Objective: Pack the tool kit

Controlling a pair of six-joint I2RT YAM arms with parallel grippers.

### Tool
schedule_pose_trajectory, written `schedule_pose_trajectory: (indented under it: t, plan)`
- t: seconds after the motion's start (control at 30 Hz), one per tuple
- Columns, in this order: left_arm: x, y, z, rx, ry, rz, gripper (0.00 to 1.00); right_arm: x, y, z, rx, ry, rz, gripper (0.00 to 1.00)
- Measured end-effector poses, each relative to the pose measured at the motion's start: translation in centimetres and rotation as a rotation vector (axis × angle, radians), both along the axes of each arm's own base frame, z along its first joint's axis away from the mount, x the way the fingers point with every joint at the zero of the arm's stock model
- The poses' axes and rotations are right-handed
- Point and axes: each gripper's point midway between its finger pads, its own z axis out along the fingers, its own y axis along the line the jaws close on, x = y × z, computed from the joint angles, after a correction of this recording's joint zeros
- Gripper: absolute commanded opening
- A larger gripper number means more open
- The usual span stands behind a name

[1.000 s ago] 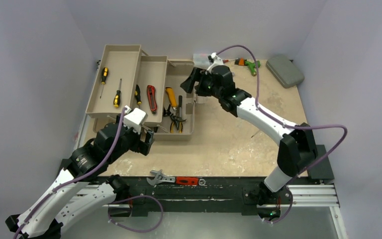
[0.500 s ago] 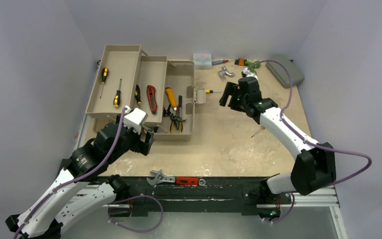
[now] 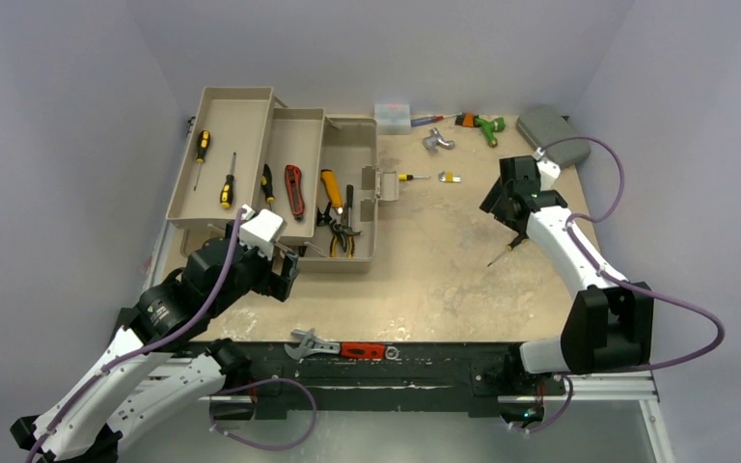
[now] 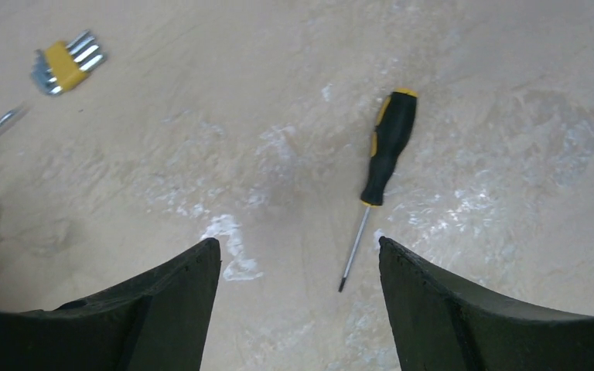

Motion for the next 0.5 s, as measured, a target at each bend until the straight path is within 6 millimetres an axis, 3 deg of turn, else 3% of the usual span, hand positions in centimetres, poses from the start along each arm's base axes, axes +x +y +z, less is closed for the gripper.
schedule_pose_trajectory:
  t: [0.2,0.5]
  plan:
    - [-0.1,0.0,0.1,-0.005,-0.002,-0.003,0.87,-1.2,-3.9,-3.4,-0.011,0.070,-0.134,0.63]
    - [-0.3,0.1,0.4,-0.020,-0.014,-0.008,0.87,-0.7,-6.3,-10.5,0.077,0.214,-0.228,0.54]
